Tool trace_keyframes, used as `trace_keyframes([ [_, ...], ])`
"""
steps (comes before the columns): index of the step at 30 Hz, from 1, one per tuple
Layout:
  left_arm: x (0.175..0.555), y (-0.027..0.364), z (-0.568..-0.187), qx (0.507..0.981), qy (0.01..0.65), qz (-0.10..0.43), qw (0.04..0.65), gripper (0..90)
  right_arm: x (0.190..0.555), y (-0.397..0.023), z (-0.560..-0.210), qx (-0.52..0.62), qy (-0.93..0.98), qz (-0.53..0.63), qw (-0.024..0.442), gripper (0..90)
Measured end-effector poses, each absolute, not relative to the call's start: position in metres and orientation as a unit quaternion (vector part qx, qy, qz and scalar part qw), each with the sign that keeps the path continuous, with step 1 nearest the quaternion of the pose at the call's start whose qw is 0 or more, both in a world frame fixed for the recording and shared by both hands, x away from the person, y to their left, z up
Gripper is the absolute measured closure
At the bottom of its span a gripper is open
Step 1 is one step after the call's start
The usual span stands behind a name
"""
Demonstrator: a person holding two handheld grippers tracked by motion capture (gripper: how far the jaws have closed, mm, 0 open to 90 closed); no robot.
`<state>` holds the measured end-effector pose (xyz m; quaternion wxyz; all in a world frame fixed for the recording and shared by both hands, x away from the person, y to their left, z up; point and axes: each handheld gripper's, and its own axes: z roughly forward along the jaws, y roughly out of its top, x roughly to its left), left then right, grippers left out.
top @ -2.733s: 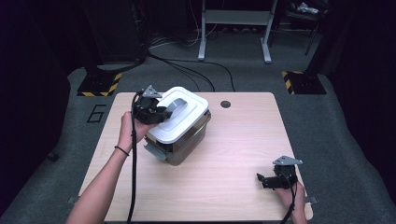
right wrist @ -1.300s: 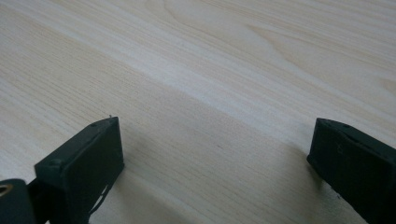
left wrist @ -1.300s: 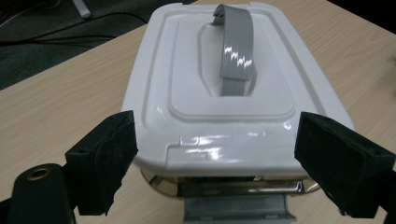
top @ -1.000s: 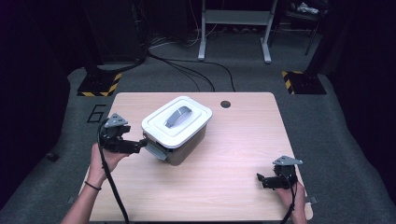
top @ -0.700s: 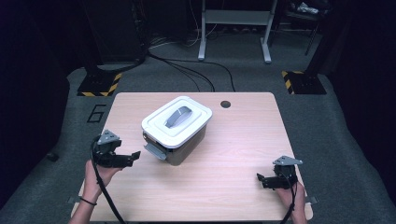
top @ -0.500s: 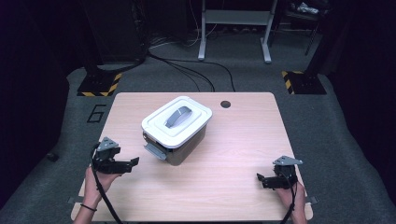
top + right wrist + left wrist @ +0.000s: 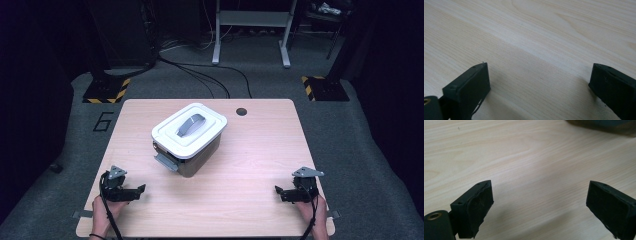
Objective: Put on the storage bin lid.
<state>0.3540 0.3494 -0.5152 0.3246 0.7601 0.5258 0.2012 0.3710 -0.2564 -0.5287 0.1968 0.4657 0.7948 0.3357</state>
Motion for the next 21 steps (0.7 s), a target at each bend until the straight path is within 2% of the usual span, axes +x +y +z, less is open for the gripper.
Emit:
trace_keyframes([
  [5, 0.353, 0.352, -0.526, 0.760, 0.530, 0.223, 0.303, 5.7, 0.371, -0.256, -0.529, 0.466, 0.795, 0.336, 0.197, 2.1],
  [7, 0.352, 0.355, -0.532, 0.743, 0.540, 0.231, 0.323, 2.2, 0.371, -0.256, -0.529, 0.466, 0.795, 0.336, 0.197, 2.1],
  [21, 0.356, 0.359, -0.532, 0.740, 0.546, 0.228, 0.320, 0.0, 0.371, -0.256, -0.529, 0.466, 0.795, 0.335, 0.198, 1.8],
])
